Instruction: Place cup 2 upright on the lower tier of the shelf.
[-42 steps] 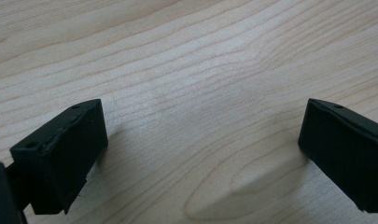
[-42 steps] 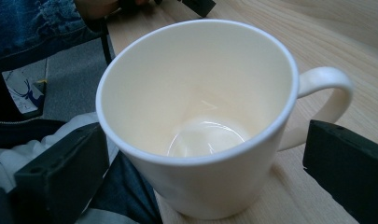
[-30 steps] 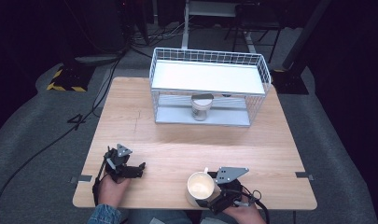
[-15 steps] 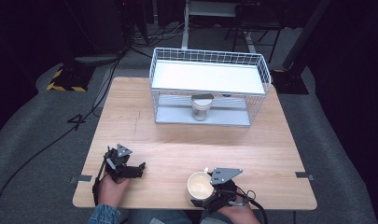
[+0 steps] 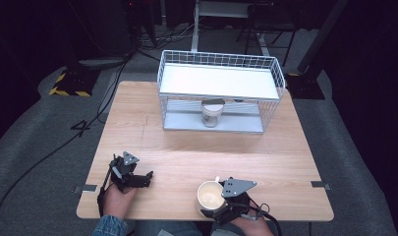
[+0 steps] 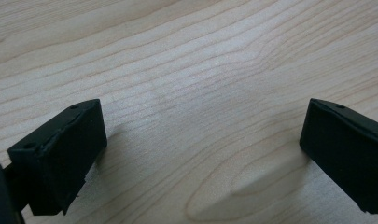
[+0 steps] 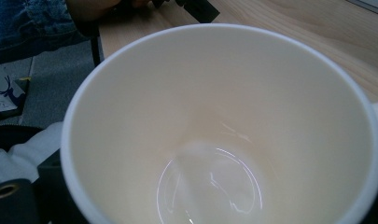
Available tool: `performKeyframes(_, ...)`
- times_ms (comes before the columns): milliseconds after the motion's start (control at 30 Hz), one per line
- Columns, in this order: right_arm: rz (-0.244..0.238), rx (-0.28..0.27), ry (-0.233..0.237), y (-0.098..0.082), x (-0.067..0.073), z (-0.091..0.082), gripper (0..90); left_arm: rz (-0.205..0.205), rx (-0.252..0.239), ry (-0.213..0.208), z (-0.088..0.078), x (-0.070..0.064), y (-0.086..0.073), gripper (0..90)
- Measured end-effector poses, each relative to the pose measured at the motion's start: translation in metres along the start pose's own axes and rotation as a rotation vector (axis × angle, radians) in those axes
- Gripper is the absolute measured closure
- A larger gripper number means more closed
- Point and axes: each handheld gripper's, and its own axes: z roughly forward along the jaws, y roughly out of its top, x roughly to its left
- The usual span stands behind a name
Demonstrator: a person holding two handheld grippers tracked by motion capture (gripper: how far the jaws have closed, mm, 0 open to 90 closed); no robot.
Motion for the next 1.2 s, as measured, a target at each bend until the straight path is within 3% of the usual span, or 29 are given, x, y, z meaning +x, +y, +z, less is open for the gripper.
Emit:
performKeyframes(567,0.001,-0.009,-0.014,0.005,-0.004,-0.007,8.1,0.003,0.000,0.001,0.000,0.000,0.000,1.1)
performKeyframes(1200,-0.024,-0.036,-0.043,0.039,-0.019,-0.029,8.2,-0.016,-0.001,0.011,0.002,-0.003,0.002,0.5)
